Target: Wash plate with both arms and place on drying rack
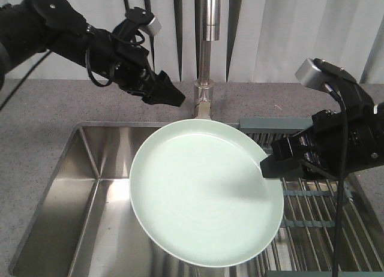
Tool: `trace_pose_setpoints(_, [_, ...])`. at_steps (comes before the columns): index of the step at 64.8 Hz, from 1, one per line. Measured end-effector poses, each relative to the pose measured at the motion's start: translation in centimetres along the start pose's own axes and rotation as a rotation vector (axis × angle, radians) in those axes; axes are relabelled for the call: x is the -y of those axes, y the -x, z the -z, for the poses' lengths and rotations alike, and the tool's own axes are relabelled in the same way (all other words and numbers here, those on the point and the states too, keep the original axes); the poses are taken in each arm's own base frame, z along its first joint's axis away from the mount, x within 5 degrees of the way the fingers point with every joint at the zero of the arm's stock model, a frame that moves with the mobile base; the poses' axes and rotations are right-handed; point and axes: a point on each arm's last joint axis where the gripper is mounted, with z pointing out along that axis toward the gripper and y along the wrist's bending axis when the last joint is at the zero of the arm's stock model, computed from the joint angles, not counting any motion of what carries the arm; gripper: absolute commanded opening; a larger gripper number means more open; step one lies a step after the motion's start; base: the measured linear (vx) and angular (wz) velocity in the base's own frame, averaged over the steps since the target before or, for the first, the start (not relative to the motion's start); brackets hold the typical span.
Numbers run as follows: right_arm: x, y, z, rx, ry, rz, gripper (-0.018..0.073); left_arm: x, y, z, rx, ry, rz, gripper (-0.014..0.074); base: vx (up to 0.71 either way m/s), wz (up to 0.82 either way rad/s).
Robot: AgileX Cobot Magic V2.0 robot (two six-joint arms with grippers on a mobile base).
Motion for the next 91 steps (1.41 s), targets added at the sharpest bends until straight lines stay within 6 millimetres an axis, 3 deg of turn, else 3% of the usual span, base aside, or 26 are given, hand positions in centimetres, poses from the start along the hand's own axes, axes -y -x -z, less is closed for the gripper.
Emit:
trace_pose_setpoints(5, [0.0, 0.0, 0.0, 0.0, 0.0, 0.0, -0.0008, 0.1, -0.2, 2.1, -0.059, 0.109, 0.09, 0.0559, 0.0, 0.0])
trace_pose_setpoints(6, [0.0, 0.0, 0.0, 0.0, 0.0, 0.0, -0.0008, 0.3, -0.3, 3.6, -0.092, 0.179, 0.149, 0.0559, 0.0, 0.0])
trace_pose_setpoints(8, [0.0, 0.0, 0.0, 0.0, 0.0, 0.0, -0.0008, 0.4, -0.4, 4.7, -0.105, 0.22, 0.184, 0.0559, 0.0, 0.0])
trace_pose_setpoints(19, [0.0, 0.0, 0.0, 0.0, 0.0, 0.0, -0.0008, 2.2, -2.1, 7.8, -0.144, 0.319, 0.292, 0.0559, 0.0, 0.0])
trace_pose_setpoints(31, [0.0, 0.0, 0.0, 0.0, 0.0, 0.0, -0.0008, 4.4, -5.5, 9.1, -0.132, 0.378, 0.339, 0.0553, 0.0, 0.0])
trace_pose_setpoints(62, [0.0, 0.0, 0.0, 0.0, 0.0, 0.0, -0.0008, 11.7, -14.7, 15.4, -0.001, 0.6, 0.432, 0.0441, 0.0, 0.0])
trace_pose_setpoints(91, [0.0, 0.0, 0.0, 0.0, 0.0, 0.0, -0.0008, 16.2, -22.4, 17.6, 0.109, 0.695, 0.551, 0.0441, 0.0, 0.0])
